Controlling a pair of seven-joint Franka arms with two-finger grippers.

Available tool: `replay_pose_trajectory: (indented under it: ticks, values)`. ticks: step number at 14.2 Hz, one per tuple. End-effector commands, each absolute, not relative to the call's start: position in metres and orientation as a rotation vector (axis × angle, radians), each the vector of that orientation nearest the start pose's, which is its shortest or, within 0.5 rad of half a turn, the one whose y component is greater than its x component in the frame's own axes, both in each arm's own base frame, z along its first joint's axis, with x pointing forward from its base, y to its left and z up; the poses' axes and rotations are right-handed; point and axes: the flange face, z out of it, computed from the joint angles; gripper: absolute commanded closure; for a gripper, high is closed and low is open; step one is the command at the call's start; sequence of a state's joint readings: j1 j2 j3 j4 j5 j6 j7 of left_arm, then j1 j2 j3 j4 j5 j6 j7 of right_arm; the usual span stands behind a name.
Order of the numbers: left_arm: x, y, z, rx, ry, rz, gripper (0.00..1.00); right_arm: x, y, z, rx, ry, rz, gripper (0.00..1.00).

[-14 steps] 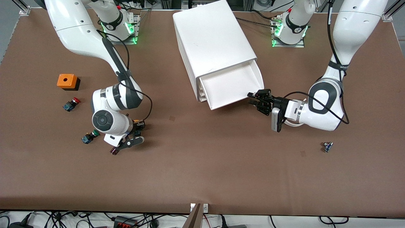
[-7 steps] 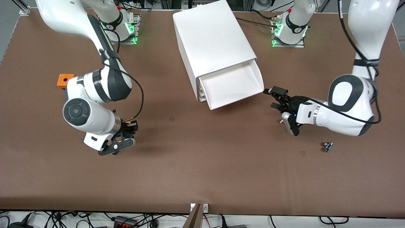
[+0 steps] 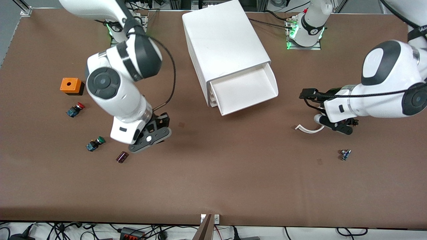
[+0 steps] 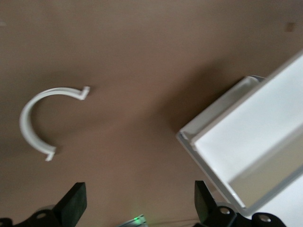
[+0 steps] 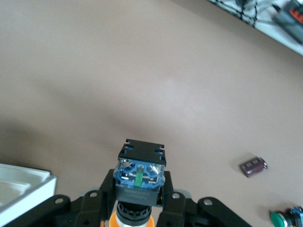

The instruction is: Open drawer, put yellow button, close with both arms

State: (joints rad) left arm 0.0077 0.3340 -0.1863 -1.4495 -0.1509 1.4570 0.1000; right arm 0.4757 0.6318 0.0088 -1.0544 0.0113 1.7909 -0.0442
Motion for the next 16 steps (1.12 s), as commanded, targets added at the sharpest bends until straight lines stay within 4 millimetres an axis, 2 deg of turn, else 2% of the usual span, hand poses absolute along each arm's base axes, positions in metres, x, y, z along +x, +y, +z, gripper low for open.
replay_pose_trajectory:
  ticks: [1, 4, 5, 7, 11, 14, 16]
  values:
    - [0.624, -0.099, 0.533, -3.162, 0.390, 0.357, 0.00, 0.634, 0.390, 0.498, -2.966, -0.842, -0.193, 1.00]
    - [0.638, -0.082, 0.555, -3.176, 0.353, 0.242, 0.00, 0.605, 0.440, 0.503, -2.970, -0.736, -0.213, 1.00]
    - [0.638, -0.079, 0.558, -3.176, 0.341, 0.234, 0.00, 0.598, 0.450, 0.506, -2.970, -0.704, -0.219, 1.00]
    - [0.638, -0.078, 0.558, -3.175, 0.330, 0.234, 0.00, 0.580, 0.474, 0.504, -2.970, -0.675, -0.212, 1.00]
    - [0.639, -0.079, 0.555, -3.175, 0.311, 0.245, 0.00, 0.532, 0.538, 0.493, -2.963, -0.572, -0.217, 1.00]
    - [0.639, -0.078, 0.555, -3.177, 0.309, 0.247, 0.00, 0.502, 0.568, 0.491, -2.946, -0.581, -0.215, 1.00]
    - [0.639, -0.078, 0.555, -3.177, 0.304, 0.247, 0.00, 0.485, 0.589, 0.477, -2.948, -0.562, -0.202, 1.00]
